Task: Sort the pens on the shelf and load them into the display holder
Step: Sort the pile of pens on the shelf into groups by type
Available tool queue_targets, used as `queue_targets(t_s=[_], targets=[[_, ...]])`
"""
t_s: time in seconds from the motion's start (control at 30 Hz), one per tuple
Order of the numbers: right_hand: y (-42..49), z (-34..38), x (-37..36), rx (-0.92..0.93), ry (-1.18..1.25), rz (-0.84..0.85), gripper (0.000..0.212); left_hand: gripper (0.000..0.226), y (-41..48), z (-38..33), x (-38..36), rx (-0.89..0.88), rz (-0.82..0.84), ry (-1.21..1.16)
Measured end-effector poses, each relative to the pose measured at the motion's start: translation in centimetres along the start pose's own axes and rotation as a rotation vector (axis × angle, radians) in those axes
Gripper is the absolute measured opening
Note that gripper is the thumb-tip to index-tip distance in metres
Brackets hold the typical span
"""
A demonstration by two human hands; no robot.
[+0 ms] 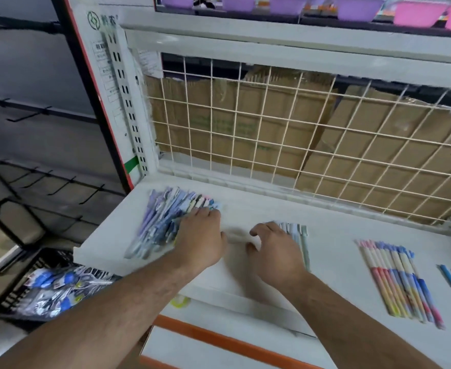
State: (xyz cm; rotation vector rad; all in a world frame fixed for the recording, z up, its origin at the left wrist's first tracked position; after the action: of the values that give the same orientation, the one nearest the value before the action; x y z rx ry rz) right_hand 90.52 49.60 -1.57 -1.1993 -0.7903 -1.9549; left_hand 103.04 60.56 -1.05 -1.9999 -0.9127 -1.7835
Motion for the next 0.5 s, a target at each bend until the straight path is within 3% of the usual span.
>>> queue_targets(t_s=[0.1,0.2,0.5], targets=[[0.6,1.3,-0.9,-0.035,0.001,-0.024,0.03,0.055,1.1,2.7,-0.6,0.007,0.094,0.163],[0.6,2.0,-1.6,-0.072,0.009,-0.042,0.029,0.053,2.1,3.8,-1.1,-0.015,0.121,0.252],[0.9,1.1,-1.8,-0.158,0.005,-0.035,0.024,0.037,3.7,3.4,-1.6,-0.056,0.087,0.208]])
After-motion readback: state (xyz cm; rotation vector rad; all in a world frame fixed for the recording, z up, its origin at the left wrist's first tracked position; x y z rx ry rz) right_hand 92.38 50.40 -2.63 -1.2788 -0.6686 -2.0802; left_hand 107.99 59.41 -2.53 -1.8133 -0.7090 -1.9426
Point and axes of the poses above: each hand's wrist, its own y-axis towards the middle knuckle, its own x-axis out of the back of the hand, z = x × y, the point moved 7 cm from there along y, towards the middle knuckle, and after that the axes turned 2 degrees about -x, right-handed, at the moved point
